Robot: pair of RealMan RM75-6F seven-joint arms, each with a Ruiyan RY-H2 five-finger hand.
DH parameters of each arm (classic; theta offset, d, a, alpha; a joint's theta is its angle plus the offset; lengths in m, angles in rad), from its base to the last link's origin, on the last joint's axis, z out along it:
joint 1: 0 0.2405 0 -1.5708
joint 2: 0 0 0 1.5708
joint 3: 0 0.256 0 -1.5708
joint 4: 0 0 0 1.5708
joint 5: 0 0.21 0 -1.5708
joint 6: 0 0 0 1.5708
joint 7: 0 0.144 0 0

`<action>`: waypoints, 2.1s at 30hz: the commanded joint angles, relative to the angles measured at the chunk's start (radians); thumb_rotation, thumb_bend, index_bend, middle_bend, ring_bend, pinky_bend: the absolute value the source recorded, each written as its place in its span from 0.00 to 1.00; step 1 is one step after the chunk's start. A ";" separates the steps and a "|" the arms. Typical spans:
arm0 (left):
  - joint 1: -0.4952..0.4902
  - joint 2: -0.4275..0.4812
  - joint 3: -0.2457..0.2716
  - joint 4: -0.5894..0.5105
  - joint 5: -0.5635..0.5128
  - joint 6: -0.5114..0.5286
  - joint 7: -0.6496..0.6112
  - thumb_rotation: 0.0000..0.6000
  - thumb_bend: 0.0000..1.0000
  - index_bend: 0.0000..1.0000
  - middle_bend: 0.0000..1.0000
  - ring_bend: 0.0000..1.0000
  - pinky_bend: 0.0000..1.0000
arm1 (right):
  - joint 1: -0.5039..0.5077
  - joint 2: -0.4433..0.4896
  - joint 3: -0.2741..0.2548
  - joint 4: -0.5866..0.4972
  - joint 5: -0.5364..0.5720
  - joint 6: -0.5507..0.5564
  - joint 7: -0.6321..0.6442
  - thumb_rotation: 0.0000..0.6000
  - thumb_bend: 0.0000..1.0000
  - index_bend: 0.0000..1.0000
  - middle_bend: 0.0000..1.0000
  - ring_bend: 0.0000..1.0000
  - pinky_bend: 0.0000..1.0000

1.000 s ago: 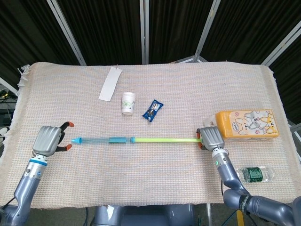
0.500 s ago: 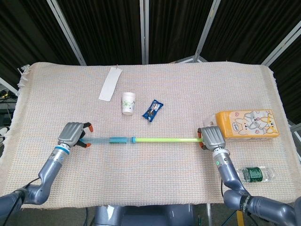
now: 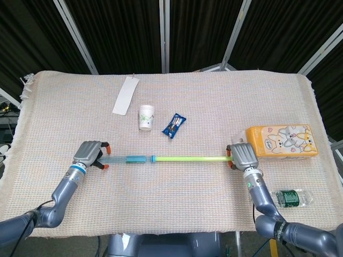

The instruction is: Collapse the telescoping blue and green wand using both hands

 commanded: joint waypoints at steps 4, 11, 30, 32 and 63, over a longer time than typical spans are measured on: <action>-0.018 -0.021 0.004 0.029 -0.030 -0.017 0.014 1.00 0.03 0.49 0.99 0.92 1.00 | 0.000 0.004 -0.002 -0.001 0.001 0.001 0.002 1.00 0.42 0.67 1.00 1.00 1.00; -0.029 -0.032 0.008 0.038 -0.044 -0.020 0.024 1.00 0.08 0.50 0.99 0.92 1.00 | 0.000 0.009 -0.002 -0.003 0.003 0.002 0.005 1.00 0.43 0.67 1.00 1.00 1.00; -0.044 -0.009 0.007 -0.012 -0.080 -0.004 0.044 1.00 0.44 0.79 0.99 0.92 1.00 | 0.001 0.036 -0.003 -0.045 0.000 0.018 0.001 1.00 0.45 0.68 1.00 1.00 1.00; -0.046 -0.006 0.006 -0.019 -0.079 0.000 0.041 1.00 0.44 0.80 0.99 0.92 1.00 | 0.002 0.038 -0.004 -0.055 -0.003 0.020 0.000 1.00 0.45 0.68 1.00 1.00 1.00; -0.125 -0.052 -0.026 -0.123 -0.131 0.065 0.128 1.00 0.44 0.82 1.00 0.92 1.00 | 0.133 -0.085 0.037 -0.144 0.095 0.025 -0.147 1.00 0.46 0.68 1.00 1.00 1.00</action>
